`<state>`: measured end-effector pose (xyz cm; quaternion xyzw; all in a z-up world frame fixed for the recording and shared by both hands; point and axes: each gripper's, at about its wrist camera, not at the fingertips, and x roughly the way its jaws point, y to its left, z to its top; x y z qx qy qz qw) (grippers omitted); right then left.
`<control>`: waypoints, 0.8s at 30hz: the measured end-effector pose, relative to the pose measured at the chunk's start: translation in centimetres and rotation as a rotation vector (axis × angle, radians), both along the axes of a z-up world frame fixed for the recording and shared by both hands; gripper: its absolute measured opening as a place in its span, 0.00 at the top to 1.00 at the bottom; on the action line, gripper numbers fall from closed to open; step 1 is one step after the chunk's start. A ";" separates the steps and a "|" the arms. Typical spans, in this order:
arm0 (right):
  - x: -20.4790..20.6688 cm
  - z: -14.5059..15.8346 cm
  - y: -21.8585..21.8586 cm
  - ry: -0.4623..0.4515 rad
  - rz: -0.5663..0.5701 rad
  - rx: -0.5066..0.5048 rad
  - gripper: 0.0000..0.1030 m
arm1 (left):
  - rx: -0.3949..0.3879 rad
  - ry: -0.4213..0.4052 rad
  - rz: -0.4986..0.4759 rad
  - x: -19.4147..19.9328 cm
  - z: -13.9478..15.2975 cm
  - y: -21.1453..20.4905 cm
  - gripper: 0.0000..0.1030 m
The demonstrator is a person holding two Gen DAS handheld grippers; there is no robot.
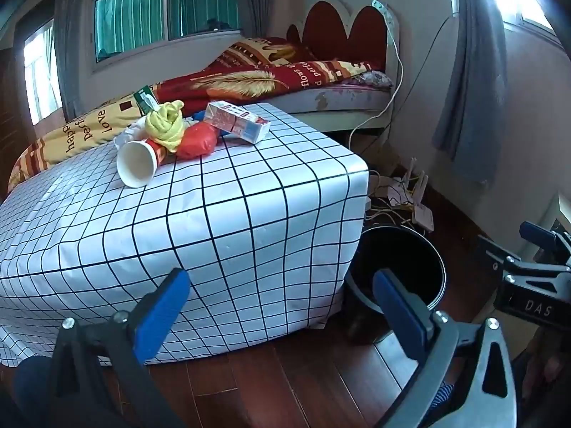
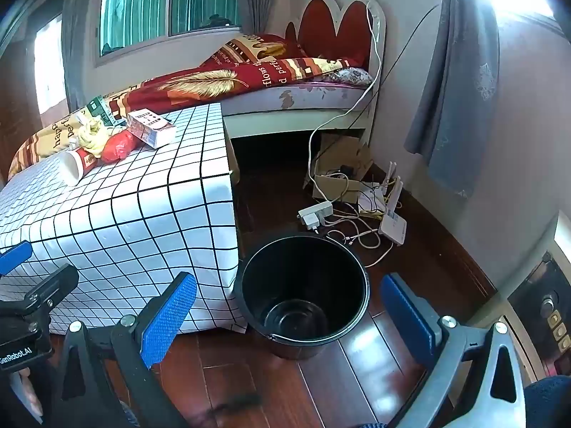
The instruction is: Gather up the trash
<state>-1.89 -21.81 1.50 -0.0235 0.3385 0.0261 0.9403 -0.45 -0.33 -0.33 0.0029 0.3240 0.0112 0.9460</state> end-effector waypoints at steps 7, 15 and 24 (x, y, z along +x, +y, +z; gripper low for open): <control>0.0 0.0 0.2 0.002 0.000 -0.003 0.00 | 0.001 0.002 -0.002 -0.1 0.0 -0.2 0.00; -0.3 -0.2 0.4 -0.001 -0.001 -0.005 0.00 | 0.003 0.002 -0.007 0.0 -0.1 -0.2 0.00; -0.3 -0.2 0.2 -0.001 -0.002 -0.003 0.00 | 0.004 0.006 -0.007 0.0 -0.1 -0.3 0.00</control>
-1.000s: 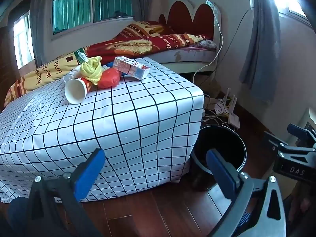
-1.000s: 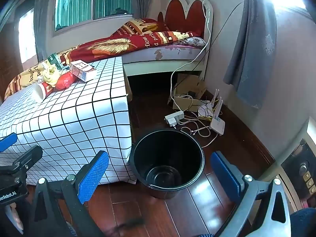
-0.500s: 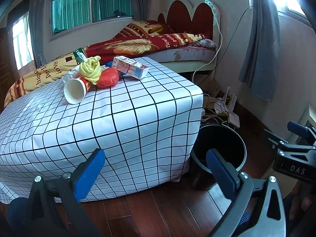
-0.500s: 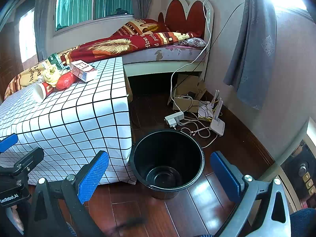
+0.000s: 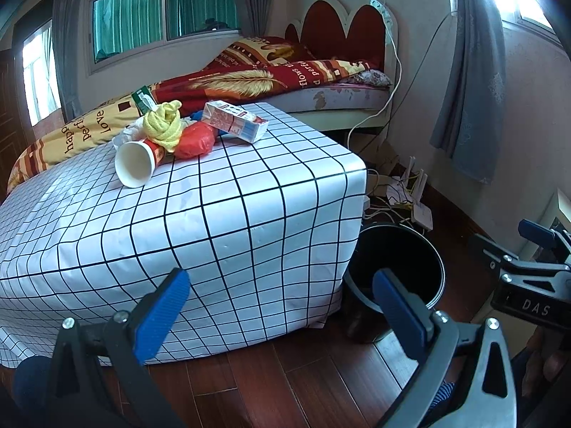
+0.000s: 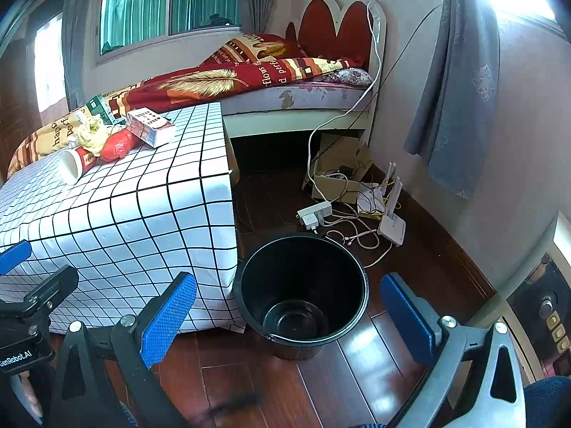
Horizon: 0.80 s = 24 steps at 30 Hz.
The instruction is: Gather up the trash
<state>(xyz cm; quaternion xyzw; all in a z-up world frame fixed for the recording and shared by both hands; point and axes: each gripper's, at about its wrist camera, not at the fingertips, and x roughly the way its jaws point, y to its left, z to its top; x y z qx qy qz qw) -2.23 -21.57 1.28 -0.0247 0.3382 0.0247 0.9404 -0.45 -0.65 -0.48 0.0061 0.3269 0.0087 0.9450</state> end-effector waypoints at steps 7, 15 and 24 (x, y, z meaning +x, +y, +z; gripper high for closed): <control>0.0 0.0 0.0 -0.001 0.000 -0.004 0.00 | 0.001 -0.004 -0.005 -0.1 0.2 0.0 0.00; 0.0 0.0 0.0 0.000 -0.001 -0.005 0.00 | -0.003 -0.003 -0.004 0.0 0.4 0.1 0.00; 0.2 -0.1 0.2 0.001 -0.001 -0.006 0.00 | 0.000 -0.003 -0.013 -0.1 0.2 -0.2 0.00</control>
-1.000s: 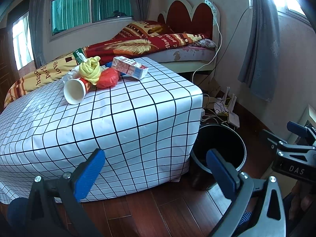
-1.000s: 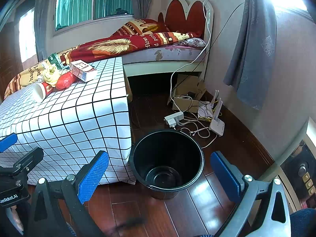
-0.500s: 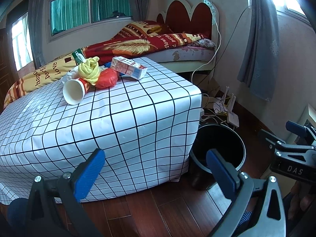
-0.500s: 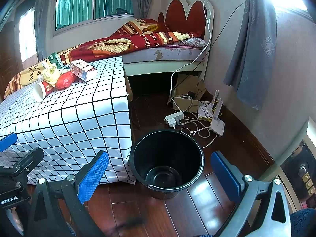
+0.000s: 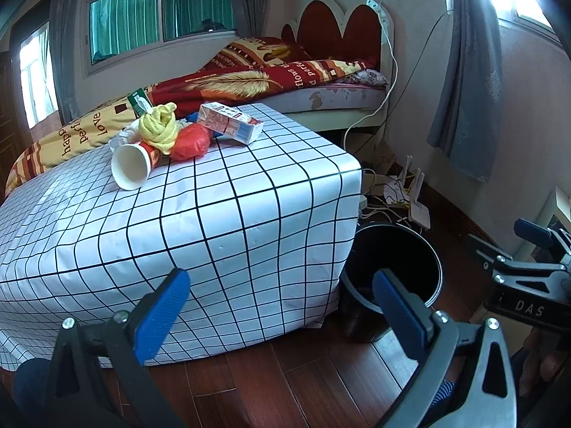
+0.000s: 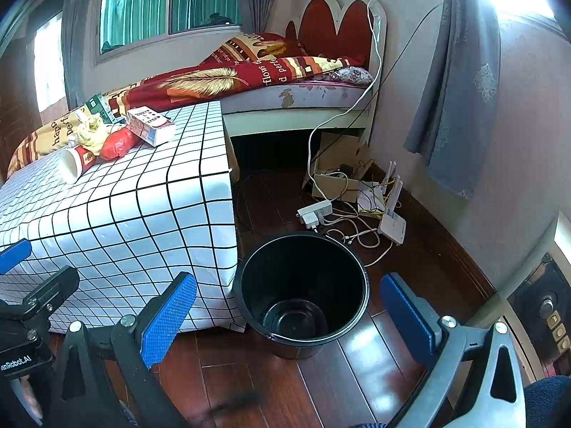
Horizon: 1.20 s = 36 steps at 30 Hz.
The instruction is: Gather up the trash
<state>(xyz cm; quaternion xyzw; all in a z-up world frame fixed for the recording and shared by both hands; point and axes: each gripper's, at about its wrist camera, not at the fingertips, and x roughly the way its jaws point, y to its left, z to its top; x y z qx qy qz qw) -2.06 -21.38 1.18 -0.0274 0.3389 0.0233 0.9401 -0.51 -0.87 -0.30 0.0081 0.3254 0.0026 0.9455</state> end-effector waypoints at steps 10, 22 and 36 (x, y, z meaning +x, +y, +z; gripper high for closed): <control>-0.1 -0.2 0.0 0.002 -0.001 0.002 0.00 | 0.000 0.005 0.000 0.1 0.0 -0.2 0.00; 0.0 -0.5 0.2 0.009 -0.002 0.001 0.00 | -0.001 0.007 0.003 0.1 0.0 -0.2 0.00; 1.0 0.0 1.3 0.005 0.067 0.015 0.00 | 0.020 0.023 0.083 1.9 -0.1 3.6 0.00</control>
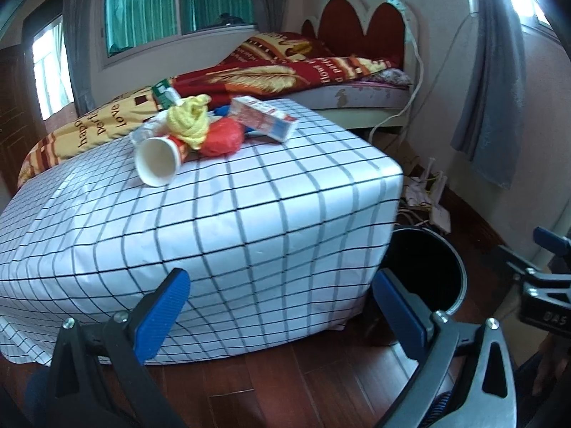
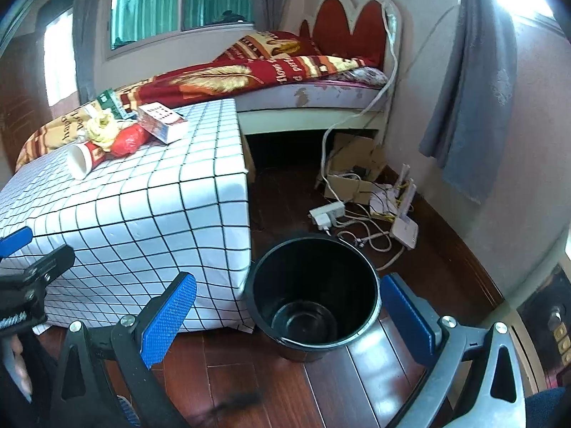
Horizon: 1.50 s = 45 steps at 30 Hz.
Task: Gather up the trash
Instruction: 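Grasp the red-white paper cup with left tool while right tool grasps the milk carton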
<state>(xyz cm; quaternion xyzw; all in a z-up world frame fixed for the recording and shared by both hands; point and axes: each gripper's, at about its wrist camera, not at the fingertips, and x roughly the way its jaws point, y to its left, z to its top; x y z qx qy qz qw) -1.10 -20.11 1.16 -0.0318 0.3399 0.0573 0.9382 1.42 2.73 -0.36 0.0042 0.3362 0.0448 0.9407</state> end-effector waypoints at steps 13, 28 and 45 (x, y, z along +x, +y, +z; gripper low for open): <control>10.5 3.3 7.3 -0.027 0.235 0.095 0.00 | 0.000 -0.060 0.160 4.8 1.8 9.5 0.00; 26.8 1.0 19.7 0.101 0.489 0.038 0.00 | -0.064 -0.059 0.206 13.4 0.6 16.3 0.04; 28.7 -0.1 20.9 0.163 0.564 0.045 0.44 | -0.115 -0.060 0.146 14.7 0.7 16.5 0.49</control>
